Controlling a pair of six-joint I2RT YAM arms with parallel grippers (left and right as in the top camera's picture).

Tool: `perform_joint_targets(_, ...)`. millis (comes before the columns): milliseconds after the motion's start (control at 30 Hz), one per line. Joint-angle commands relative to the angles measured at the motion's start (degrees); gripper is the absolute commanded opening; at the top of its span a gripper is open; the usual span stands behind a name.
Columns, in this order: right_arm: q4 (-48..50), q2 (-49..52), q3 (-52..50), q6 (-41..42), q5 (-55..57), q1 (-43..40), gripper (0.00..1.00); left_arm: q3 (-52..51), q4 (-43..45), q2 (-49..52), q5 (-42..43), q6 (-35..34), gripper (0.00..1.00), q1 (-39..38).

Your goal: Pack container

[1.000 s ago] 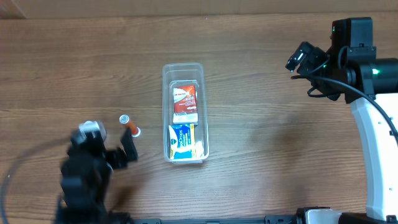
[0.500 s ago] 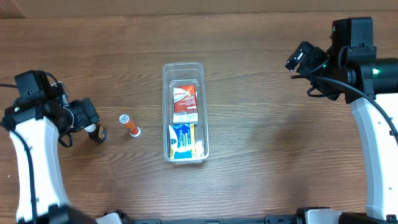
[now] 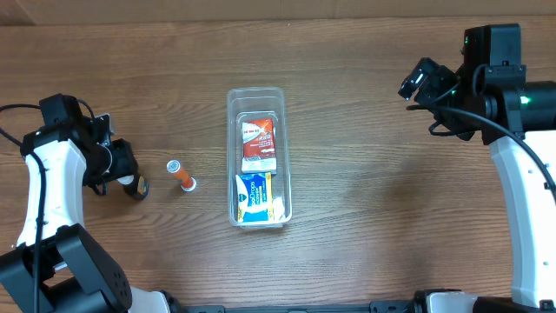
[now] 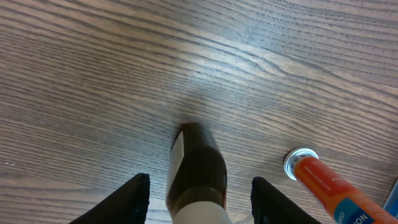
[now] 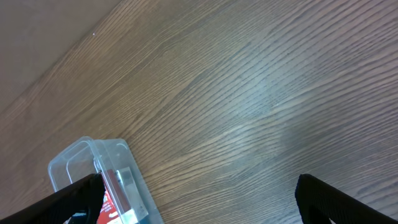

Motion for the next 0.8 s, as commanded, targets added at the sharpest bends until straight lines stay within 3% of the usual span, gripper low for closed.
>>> perform_joint_targets(0, 0.15, -0.72, 0.72, 0.24, -0.09, -0.24, 1.00, 1.29, -1.01, 0.31, 0.83, 1.44, 0.56, -0.15)
perform_joint_targets(200, 0.15, -0.72, 0.72, 0.24, -0.09, -0.24, 1.00, 1.27, -2.05, 0.33, 0.81, 2.08, 0.47, -0.90)
perform_joint_targets(600, 0.13, -0.72, 0.72, 0.24, -0.09, -0.24, 1.00, 1.25, -4.11, 0.39, -1.81, 1.99, 0.44, -1.27)
perform_joint_targets(667, 0.13, -0.72, 0.72, 0.24, -0.09, -0.24, 1.00, 1.25, -3.93, 0.39, -1.77, 1.75, 0.33, -1.27)
perform_joint_targets(733, 0.13, -0.72, 0.72, 0.24, -0.09, -0.24, 1.00, 1.42, -4.00, 0.37, -1.70, 0.31, 0.10, -1.29)
perform_joint_targets(767, 0.15, -0.72, 0.72, 0.24, -0.09, -0.24, 1.00, 2.14, -4.68, 0.28, -1.64, -1.01, 0.07, -1.29)
